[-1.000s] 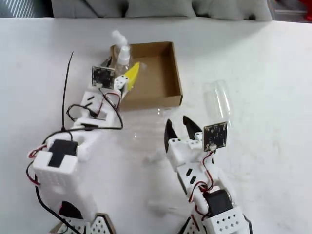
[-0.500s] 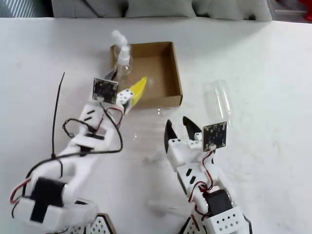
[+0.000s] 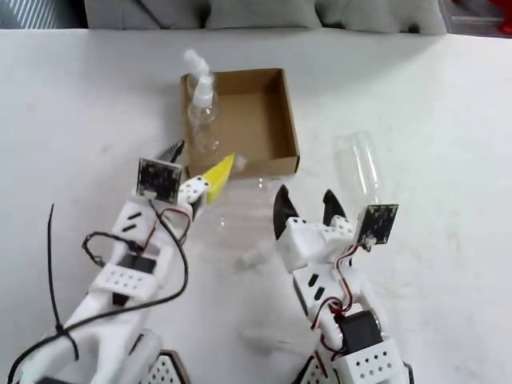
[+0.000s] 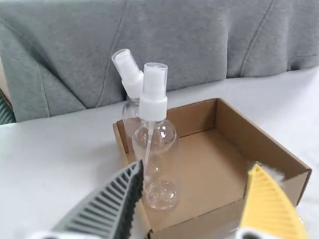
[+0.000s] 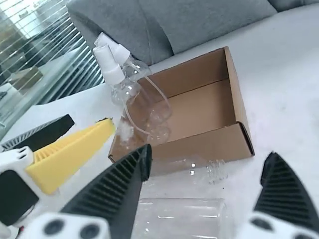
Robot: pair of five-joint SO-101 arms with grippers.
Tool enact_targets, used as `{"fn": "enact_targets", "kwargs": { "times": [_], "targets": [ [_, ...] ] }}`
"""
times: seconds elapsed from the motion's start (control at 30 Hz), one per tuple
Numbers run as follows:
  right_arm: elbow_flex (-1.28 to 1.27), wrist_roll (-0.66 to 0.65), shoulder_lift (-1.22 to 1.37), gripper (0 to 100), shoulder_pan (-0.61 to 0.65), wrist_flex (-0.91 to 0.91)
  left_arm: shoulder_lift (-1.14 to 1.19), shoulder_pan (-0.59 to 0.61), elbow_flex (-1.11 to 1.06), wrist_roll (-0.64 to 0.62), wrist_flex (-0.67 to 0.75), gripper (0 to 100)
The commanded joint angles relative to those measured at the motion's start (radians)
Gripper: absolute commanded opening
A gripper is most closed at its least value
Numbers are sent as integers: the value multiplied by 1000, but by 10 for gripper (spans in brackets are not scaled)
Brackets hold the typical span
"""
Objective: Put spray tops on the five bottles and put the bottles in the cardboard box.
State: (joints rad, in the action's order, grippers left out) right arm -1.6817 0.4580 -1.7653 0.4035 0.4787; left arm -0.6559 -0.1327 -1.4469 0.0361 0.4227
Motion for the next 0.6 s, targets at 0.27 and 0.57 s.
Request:
{"fn": "enact_targets", "kwargs": {
  "times": [0.27, 0.57],
  "targets": [
    [-11, -166, 4, 322, 157, 352, -328, -10, -28, -97, -219, 319],
    [-11, -180, -4, 535, -45, 559, -371, -10, -32, -97, -262, 320]
  ]
}}
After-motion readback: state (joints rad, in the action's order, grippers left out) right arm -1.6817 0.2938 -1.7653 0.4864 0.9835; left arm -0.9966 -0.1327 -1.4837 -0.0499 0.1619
